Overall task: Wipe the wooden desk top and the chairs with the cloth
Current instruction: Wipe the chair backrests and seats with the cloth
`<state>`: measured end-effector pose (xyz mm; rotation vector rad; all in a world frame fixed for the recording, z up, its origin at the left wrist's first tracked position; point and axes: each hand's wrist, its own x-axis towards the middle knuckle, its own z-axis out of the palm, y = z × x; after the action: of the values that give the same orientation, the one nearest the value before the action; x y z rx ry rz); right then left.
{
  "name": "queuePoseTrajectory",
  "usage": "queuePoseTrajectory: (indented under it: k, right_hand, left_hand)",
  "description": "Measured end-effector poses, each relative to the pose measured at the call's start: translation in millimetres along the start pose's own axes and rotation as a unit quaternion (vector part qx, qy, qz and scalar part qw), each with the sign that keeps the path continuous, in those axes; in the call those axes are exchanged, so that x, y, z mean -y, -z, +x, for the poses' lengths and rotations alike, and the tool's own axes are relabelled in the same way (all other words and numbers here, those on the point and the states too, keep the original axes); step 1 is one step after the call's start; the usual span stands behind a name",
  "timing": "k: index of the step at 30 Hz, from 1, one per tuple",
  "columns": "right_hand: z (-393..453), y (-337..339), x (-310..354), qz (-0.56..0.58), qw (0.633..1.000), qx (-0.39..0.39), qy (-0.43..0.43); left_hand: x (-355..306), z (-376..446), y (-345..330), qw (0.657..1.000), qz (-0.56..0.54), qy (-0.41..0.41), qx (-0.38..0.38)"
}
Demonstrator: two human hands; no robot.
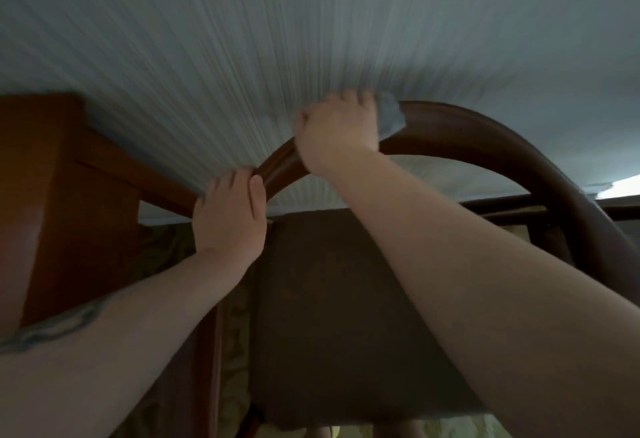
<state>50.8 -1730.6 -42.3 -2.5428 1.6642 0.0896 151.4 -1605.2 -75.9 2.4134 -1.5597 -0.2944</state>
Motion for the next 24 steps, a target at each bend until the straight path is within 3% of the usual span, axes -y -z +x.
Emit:
queuePoseTrajectory:
  k: [2,4,8,10,14,17,21,24]
  right_hand:
    - [-1,-1,11,0.026,0.995,0.012,0.095]
    - [3,3,-8,0.075,0.993,-0.009,0.096]
    - [-2,2,-93,0.11,0.979,-0.088,-0.151]
    - [-2,2,-98,0.084,0.972,-0.085,-0.203]
    - [3,1,-53,0.114,0.989,-0.056,-0.069]
    - [2,4,-77,0.161,0.984,-0.07,-0.029]
    - [-24,-13,-152,0.188,0.942,-0.179,-0.21]
    - [-31,-18,-158,0.155,0.92,-0.177,-0.313]
  left_hand:
    - [-16,15,3,0.999,-0.045,-0.02,0.02]
    - [-40,33,5,0.993,-0.091,-0.066,0.023]
    - [-81,54,-2,0.989,-0.116,-0.073,0.053]
    - [-96,56,-8,0.993,-0.097,-0.047,0.055]
    - [-114,44,-24,0.999,0.024,0.025,0.009]
    - [-122,43,-27,0.999,0.01,0.05,-0.017]
    - [-138,58,-20,0.999,-0.031,0.039,0.019]
    - [-154,61,-24,1.0,-0.015,-0.013,0.018]
